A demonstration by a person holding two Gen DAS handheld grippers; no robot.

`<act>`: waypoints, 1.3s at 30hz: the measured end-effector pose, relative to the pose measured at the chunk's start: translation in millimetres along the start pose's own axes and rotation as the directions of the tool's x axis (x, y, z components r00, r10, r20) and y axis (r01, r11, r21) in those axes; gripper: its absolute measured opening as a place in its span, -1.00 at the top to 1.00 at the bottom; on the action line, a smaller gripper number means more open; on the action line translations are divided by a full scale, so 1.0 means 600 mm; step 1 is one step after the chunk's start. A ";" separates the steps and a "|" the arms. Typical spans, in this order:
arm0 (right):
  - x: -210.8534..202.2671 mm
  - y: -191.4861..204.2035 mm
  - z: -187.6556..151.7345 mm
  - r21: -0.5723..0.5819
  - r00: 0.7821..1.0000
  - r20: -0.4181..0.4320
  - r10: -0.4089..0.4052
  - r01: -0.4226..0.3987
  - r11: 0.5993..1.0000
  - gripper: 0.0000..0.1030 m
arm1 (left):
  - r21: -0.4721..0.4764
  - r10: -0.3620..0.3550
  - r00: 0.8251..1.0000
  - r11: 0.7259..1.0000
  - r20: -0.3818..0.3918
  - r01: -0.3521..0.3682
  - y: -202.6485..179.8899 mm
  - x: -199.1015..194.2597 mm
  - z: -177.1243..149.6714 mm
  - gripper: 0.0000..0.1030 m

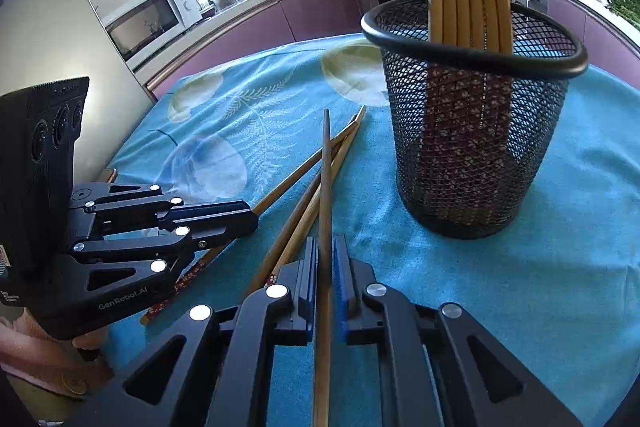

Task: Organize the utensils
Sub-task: 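Close the left tool on a chopstick while the right tool grasps another, then lift the left tool's chopstick over the mesh cup while the right tool carries its own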

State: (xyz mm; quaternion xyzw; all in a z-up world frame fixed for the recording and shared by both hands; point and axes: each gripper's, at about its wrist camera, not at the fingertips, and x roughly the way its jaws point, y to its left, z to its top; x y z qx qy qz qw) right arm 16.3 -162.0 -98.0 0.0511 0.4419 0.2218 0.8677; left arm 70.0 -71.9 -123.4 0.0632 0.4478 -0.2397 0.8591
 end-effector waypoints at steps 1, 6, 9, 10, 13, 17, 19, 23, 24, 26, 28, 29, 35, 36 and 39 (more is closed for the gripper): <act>0.001 0.001 0.001 0.001 1.000 0.001 0.001 -0.001 1.000 0.82 | 0.000 0.003 1.000 1.000 0.000 -0.003 0.000 0.001 0.001 0.83; 0.008 0.001 0.009 -0.004 1.000 0.006 -0.007 0.007 1.000 0.82 | 0.015 0.008 1.000 1.000 -0.005 -0.008 -0.002 0.010 0.009 0.71; 0.012 -0.001 0.015 -0.006 1.000 0.007 -0.008 0.008 1.000 0.82 | 0.026 0.011 1.000 1.000 -0.007 -0.011 -0.003 0.017 0.018 0.69; 0.014 -0.002 0.017 -0.006 1.000 0.005 -0.005 0.005 1.000 0.82 | 0.026 0.009 1.000 1.000 -0.008 -0.009 -0.002 0.019 0.020 0.69; 0.014 -0.003 0.018 -0.008 1.000 0.007 -0.004 0.004 1.000 0.88 | 0.026 0.008 1.000 1.000 -0.011 -0.008 0.001 0.024 0.028 0.73; 0.005 -0.003 0.017 -0.006 1.000 0.020 0.001 -0.001 1.000 0.88 | 0.016 0.012 1.000 1.000 -0.010 -0.012 0.002 0.024 0.032 0.85; -0.005 -0.002 0.017 -0.009 0.999 0.035 0.004 -0.003 1.000 0.89 | 0.013 0.007 1.000 1.000 -0.005 -0.007 0.002 0.020 0.032 0.85; -0.028 0.002 0.018 -0.021 0.998 0.069 0.004 -0.003 1.000 0.89 | 0.012 -0.008 1.000 1.000 0.019 0.008 0.001 0.002 0.033 0.85; -0.034 0.003 0.018 -0.023 0.997 0.078 0.002 -0.001 1.000 0.89 | 0.013 -0.012 1.000 1.000 0.028 0.011 0.000 -0.004 0.034 0.85; -0.048 0.005 0.018 -0.028 0.995 0.097 0.004 -0.001 1.000 0.89 | 0.013 -0.026 0.999 1.000 0.046 0.026 0.000 -0.017 0.037 0.85; -0.059 0.006 0.020 -0.030 0.993 0.114 0.004 -0.001 1.000 0.88 | 0.013 -0.040 0.997 0.999 0.066 0.039 0.000 -0.031 0.041 0.85; -0.067 0.006 0.020 -0.031 0.992 0.124 0.005 -0.001 1.000 0.89 | 0.015 -0.048 0.996 0.999 0.075 0.047 0.000 -0.038 0.043 0.85; -0.106 0.001 0.025 -0.030 0.984 0.177 0.003 0.002 1.000 0.88 | 0.023 -0.094 0.988 0.996 0.125 0.091 -0.001 -0.078 0.053 0.85; -0.111 0.000 0.027 -0.028 0.983 0.185 0.004 0.002 1.000 0.88 | 0.025 -0.102 0.986 0.995 0.134 0.100 -0.002 -0.085 0.055 0.85; -0.126 -0.004 0.030 -0.026 0.978 0.209 0.006 -0.001 1.000 0.88 | 0.028 -0.134 0.978 0.991 0.158 0.131 -0.001 -0.103 0.061 0.85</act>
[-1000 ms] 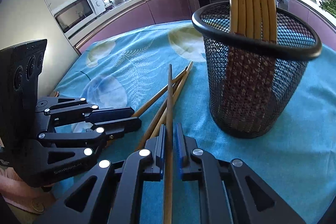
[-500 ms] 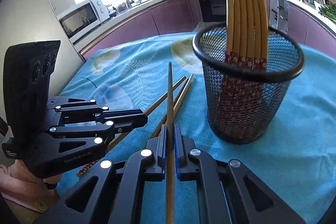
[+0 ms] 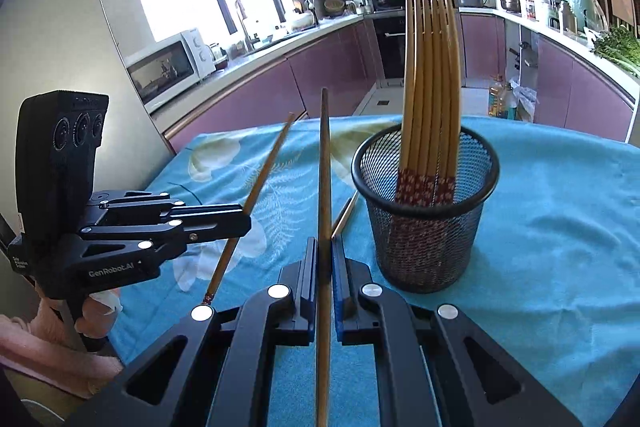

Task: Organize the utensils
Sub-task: 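Lift the left tool's chopstick over the mesh cup while the right tool carries its own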

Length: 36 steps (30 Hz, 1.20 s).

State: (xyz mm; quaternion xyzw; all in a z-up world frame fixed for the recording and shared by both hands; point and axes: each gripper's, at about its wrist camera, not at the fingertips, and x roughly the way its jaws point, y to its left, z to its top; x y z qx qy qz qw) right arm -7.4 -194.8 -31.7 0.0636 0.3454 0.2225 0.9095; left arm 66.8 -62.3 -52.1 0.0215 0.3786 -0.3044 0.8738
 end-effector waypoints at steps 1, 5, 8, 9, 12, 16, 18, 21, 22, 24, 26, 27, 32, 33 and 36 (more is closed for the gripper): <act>-0.004 0.000 0.001 0.001 1.000 0.007 0.002 -0.002 1.000 0.88 | 0.000 -0.015 1.000 1.000 0.009 0.015 -0.001 -0.006 0.003 0.85; -0.021 -0.006 0.007 0.011 0.999 0.034 0.014 -0.014 1.000 0.88 | 0.001 -0.048 0.998 0.999 0.041 0.048 -0.005 -0.030 0.012 0.85; -0.031 -0.009 0.011 0.013 0.998 0.052 0.019 -0.019 1.000 0.88 | 0.005 -0.066 0.996 0.998 0.063 0.066 -0.006 -0.045 0.019 0.85; -0.034 -0.011 0.013 0.015 0.998 0.058 0.020 -0.021 1.000 0.88 | 0.005 -0.070 0.995 0.998 0.069 0.070 -0.007 -0.050 0.020 0.85; -0.042 -0.011 0.016 0.015 0.997 0.071 0.023 -0.025 1.000 0.88 | 0.005 -0.087 0.992 0.996 0.087 0.087 -0.007 -0.059 0.024 0.85; -0.050 -0.011 0.022 0.009 0.996 0.090 0.021 -0.022 1.000 0.88 | 0.001 -0.108 0.988 0.994 0.108 0.109 -0.006 -0.073 0.029 0.85; -0.054 -0.012 0.025 0.007 0.995 0.098 0.021 -0.022 1.000 0.88 | -0.003 -0.121 0.986 0.993 0.119 0.122 -0.006 -0.078 0.031 0.85; -0.062 -0.013 0.030 0.004 0.993 0.113 0.022 -0.022 1.000 0.88 | -0.004 -0.131 0.982 0.991 0.137 0.132 -0.007 -0.085 0.037 0.85; -0.064 -0.013 0.033 0.002 0.993 0.117 0.022 -0.022 1.000 0.88 | -0.006 -0.137 0.980 0.990 0.144 0.140 -0.007 -0.087 0.040 0.85; -0.068 -0.013 0.036 -0.003 0.992 0.126 0.022 -0.021 1.000 0.88 | -0.008 -0.144 0.977 0.989 0.155 0.147 -0.008 -0.090 0.047 0.85; -0.073 -0.012 0.041 -0.008 0.990 0.137 0.021 -0.020 1.000 0.88 | -0.011 -0.148 0.975 0.988 0.168 0.152 -0.009 -0.094 0.054 0.85; -0.075 -0.012 0.041 -0.011 0.990 0.142 0.019 -0.017 1.000 0.88 | -0.012 -0.151 0.973 0.988 0.173 0.156 -0.009 -0.094 0.056 0.85; -0.084 -0.012 0.055 -0.027 0.985 0.170 0.015 -0.011 1.000 0.88 | -0.013 -0.164 0.967 0.985 0.196 0.170 -0.012 -0.098 0.074 0.85; -0.087 -0.012 0.058 -0.031 0.984 0.176 0.013 -0.008 0.999 0.88 | -0.012 -0.167 0.965 0.985 0.200 0.173 -0.013 -0.099 0.077 0.85; -0.096 -0.014 0.068 -0.040 0.981 0.195 0.007 0.001 0.999 0.88 | -0.007 -0.171 0.961 0.984 0.215 0.177 -0.017 -0.103 0.089 0.85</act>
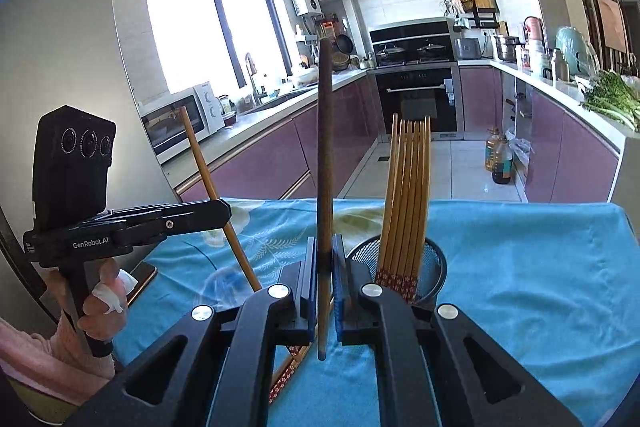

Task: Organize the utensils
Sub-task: 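Lift the left tool's chopstick over the mesh cup while the right tool carries its own, then lower the left tool's chopstick into the mesh cup while the right tool inserts its own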

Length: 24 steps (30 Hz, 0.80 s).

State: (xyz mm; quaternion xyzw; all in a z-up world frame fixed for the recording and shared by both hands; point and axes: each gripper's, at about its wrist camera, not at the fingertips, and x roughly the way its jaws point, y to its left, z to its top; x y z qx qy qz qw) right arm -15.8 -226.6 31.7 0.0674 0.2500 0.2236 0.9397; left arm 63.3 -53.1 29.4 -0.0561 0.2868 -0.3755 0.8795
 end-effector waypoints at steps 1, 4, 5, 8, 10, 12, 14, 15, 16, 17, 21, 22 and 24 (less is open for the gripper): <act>-0.003 0.000 0.001 -0.004 1.000 0.008 -0.002 0.002 1.000 0.88 | 0.002 -0.002 1.000 1.000 0.005 0.002 -0.002 0.000 0.004 0.85; -0.011 -0.002 0.010 -0.010 1.000 0.024 -0.007 0.007 1.000 0.88 | 0.010 -0.005 1.000 1.000 0.019 0.005 -0.008 -0.001 0.014 0.85; -0.014 -0.003 0.013 -0.015 0.999 0.031 -0.011 0.011 1.000 0.88 | 0.013 -0.006 1.000 1.000 0.022 0.006 -0.009 -0.002 0.017 0.85; -0.019 -0.003 0.023 -0.024 0.999 0.046 -0.017 0.018 1.000 0.88 | 0.023 -0.011 0.999 1.000 0.033 0.010 -0.017 -0.003 0.026 0.85; -0.023 -0.004 0.028 -0.028 0.998 0.056 -0.020 0.022 0.999 0.88 | 0.030 -0.013 0.999 0.999 0.039 0.012 -0.021 -0.004 0.034 0.85; -0.026 -0.005 0.034 -0.034 0.998 0.066 -0.022 0.024 0.999 0.88 | 0.039 -0.016 0.999 0.999 0.047 0.014 -0.025 -0.004 0.041 0.85; -0.030 -0.006 0.040 -0.041 0.997 0.077 -0.027 0.030 0.999 0.88 | 0.048 -0.017 0.998 0.999 0.057 0.015 -0.030 -0.004 0.048 0.85; -0.031 -0.004 0.042 -0.043 0.996 0.082 -0.029 0.033 0.999 0.88 | 0.053 -0.018 0.998 0.998 0.062 0.015 -0.033 -0.006 0.052 0.85; -0.033 -0.005 0.044 -0.045 0.996 0.086 -0.031 0.035 0.998 0.88 | 0.058 -0.019 0.998 0.998 0.065 0.015 -0.036 -0.006 0.056 0.85; -0.035 -0.006 0.046 -0.048 0.995 0.092 -0.033 0.037 0.998 0.88 | 0.061 -0.020 0.997 0.998 0.069 0.016 -0.038 -0.006 0.059 0.85; -0.040 -0.011 0.054 -0.050 0.993 0.110 -0.041 0.047 0.998 0.88 | 0.077 -0.022 0.996 0.997 0.082 0.015 -0.046 -0.003 0.074 0.85; -0.041 -0.013 0.056 -0.048 0.992 0.115 -0.044 0.049 0.998 0.88 | 0.081 -0.023 0.996 0.997 0.086 0.016 -0.049 -0.003 0.077 0.85; -0.042 -0.017 0.058 -0.046 0.992 0.122 -0.046 0.052 0.998 0.88 | 0.089 -0.022 0.995 0.996 0.094 0.013 -0.052 -0.001 0.082 0.85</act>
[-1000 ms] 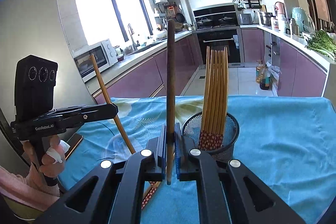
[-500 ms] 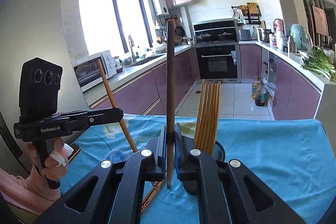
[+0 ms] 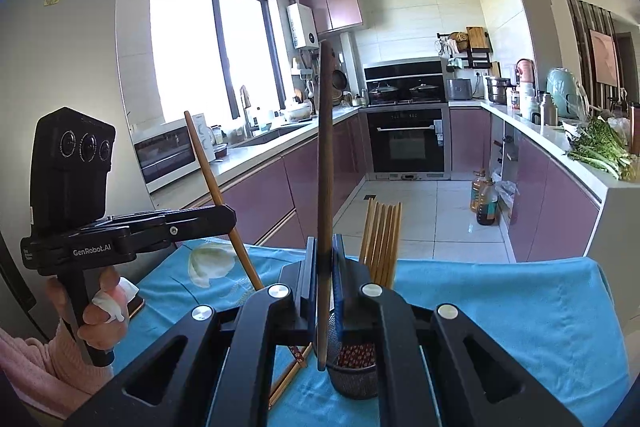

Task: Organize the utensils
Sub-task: 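Lower the left tool's chopstick into the mesh cup while the right tool inserts its own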

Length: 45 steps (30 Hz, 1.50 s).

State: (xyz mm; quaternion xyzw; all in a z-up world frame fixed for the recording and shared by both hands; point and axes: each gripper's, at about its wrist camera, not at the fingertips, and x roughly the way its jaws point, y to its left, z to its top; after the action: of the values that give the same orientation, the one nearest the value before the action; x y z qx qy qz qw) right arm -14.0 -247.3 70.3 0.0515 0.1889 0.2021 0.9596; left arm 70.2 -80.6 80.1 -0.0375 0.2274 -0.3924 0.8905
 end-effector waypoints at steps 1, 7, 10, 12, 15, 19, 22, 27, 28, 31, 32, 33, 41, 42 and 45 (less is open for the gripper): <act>0.001 -0.002 0.002 0.001 1.000 0.003 -0.002 0.002 1.000 0.88 | 0.006 0.003 1.000 1.000 0.004 -0.003 -0.002 0.002 0.003 0.85; 0.006 -0.009 0.012 0.003 1.000 0.024 -0.017 0.017 1.000 0.88 | 0.042 0.033 0.999 0.999 0.010 -0.034 -0.015 0.011 0.006 0.85; 0.018 -0.015 0.017 0.007 0.999 0.023 -0.024 0.023 1.000 0.89 | 0.058 0.052 0.999 0.997 0.002 -0.052 -0.020 0.019 0.005 0.85; 0.025 -0.019 0.016 0.012 0.999 0.017 -0.027 0.027 1.000 0.89 | 0.063 0.070 0.998 0.996 -0.003 -0.069 -0.021 0.024 0.004 0.85; 0.038 -0.020 0.010 0.018 0.999 0.000 -0.035 0.035 0.999 0.89 | 0.071 0.083 0.996 0.994 -0.026 -0.081 -0.021 0.034 0.000 0.85; 0.057 -0.025 0.000 0.024 0.998 -0.034 -0.044 0.045 0.999 0.89 | 0.086 0.100 0.992 0.992 -0.073 -0.094 -0.023 0.053 -0.011 0.85; 0.070 -0.032 -0.008 0.032 0.997 -0.062 -0.050 0.052 0.998 0.89 | 0.094 0.112 0.989 0.990 -0.100 -0.103 -0.020 0.064 -0.014 0.85; 0.082 -0.042 -0.023 0.043 0.993 -0.107 -0.059 0.064 0.997 0.88 | 0.114 0.123 0.982 0.988 -0.142 -0.107 -0.015 0.077 -0.017 0.85; 0.084 -0.044 -0.026 0.045 0.991 -0.117 -0.059 0.064 0.997 0.88 | 0.119 0.126 0.980 0.987 -0.156 -0.108 -0.015 0.079 -0.020 0.85; 0.090 -0.044 -0.031 0.048 0.989 -0.138 -0.061 0.068 0.997 0.88 | 0.128 0.128 0.974 0.986 -0.185 -0.105 -0.013 0.085 -0.023 0.85; 0.092 -0.044 -0.033 0.048 0.987 -0.147 -0.063 0.070 0.996 0.88 | 0.132 0.129 0.973 0.986 -0.193 -0.105 -0.014 0.086 -0.022 0.85; 0.094 -0.045 -0.034 0.046 0.986 -0.153 -0.065 0.073 0.996 0.88 | 0.137 0.128 0.971 0.985 -0.203 -0.101 -0.013 0.088 -0.023 0.85; 0.107 -0.052 -0.039 0.042 0.978 -0.195 -0.072 0.082 0.996 0.88 | 0.171 0.125 0.949 0.982 -0.288 -0.077 -0.009 0.103 -0.027 0.85; 0.112 -0.053 -0.041 0.042 0.977 -0.202 -0.074 0.084 0.996 0.88 | 0.173 0.124 0.946 0.982 -0.300 -0.074 -0.008 0.105 -0.028 0.85; 0.123 -0.062 -0.046 0.052 0.974 -0.215 -0.075 0.088 0.995 0.88 | 0.171 0.118 0.937 0.983 -0.328 -0.064 -0.004 0.121 -0.024 0.85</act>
State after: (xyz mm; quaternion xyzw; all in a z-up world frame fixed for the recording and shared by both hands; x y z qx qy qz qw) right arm 51.8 -250.5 13.2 0.0510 0.2987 0.1611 0.9392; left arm 105.1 -132.4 40.4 0.1112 0.3459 -0.3681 0.8558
